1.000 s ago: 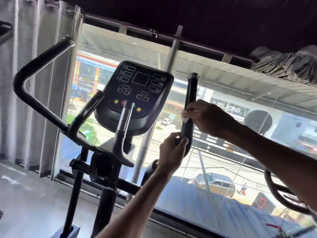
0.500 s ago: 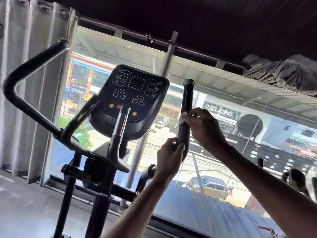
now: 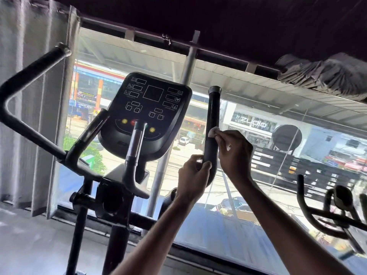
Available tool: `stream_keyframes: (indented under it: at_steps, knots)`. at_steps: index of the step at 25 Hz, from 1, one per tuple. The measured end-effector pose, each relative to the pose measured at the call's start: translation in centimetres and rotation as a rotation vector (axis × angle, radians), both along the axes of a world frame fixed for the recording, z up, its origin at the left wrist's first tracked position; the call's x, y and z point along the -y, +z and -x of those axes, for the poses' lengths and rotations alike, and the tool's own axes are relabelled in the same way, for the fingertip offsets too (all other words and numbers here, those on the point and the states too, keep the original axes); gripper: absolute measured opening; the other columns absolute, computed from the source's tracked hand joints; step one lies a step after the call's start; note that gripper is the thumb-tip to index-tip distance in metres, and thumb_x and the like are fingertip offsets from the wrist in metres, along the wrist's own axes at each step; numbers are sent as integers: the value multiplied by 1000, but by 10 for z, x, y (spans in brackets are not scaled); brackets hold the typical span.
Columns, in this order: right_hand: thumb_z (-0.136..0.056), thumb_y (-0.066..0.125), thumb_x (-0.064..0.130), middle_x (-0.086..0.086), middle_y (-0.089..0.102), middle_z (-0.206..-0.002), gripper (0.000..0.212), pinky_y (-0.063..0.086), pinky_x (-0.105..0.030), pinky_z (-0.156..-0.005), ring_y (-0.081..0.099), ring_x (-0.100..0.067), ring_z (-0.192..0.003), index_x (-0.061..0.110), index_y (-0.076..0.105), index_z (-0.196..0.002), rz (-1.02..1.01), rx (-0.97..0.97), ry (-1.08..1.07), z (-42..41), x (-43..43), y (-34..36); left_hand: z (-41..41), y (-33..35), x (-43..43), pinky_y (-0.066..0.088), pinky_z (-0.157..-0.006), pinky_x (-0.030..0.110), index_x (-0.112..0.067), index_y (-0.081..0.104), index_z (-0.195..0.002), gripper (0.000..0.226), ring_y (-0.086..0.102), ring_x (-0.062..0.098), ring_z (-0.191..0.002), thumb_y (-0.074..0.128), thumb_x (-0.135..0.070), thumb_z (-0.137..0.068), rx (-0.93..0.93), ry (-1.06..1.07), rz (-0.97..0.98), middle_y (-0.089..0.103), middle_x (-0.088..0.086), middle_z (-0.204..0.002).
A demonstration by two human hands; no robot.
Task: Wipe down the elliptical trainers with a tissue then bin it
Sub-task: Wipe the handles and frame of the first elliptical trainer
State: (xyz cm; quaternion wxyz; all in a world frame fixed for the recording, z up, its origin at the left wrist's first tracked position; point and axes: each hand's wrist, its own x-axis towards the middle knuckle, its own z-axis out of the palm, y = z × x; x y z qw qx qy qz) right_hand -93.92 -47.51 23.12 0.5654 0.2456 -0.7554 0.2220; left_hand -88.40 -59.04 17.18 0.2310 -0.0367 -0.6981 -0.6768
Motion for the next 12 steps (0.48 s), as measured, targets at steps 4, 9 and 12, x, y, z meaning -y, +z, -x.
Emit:
stream_keyframes:
  at_steps: [4, 9, 12]
  knots:
    - [-95, 69, 15, 1, 76, -94, 15, 42, -13, -78, 67, -11, -85, 13, 78, -106, 146, -3, 38, 3, 2, -17, 0, 3, 1, 58, -84, 36, -26, 69, -112, 17, 71, 15, -88, 62, -26, -97, 12, 3, 14, 69, -18, -80]
    - [-96, 68, 41, 6, 78, -86, 20, 48, -27, -70, 72, -6, -81, 26, 80, -101, 495, 281, 188, 13, 5, -6, -3, 3, -3, 58, -83, 38, -32, 67, -99, 8, 71, 13, -87, 61, -33, -93, 4, 47, 23, 71, -15, -84]
    - [-96, 68, 37, 13, 77, -85, 17, 53, -30, -70, 69, -1, -79, 25, 80, -95, 503, 247, 286, 23, 9, -21, -3, 5, -7, 52, -73, 29, -20, 71, -105, 16, 67, 8, -79, 63, -30, -97, -6, 84, 28, 74, -5, -90]
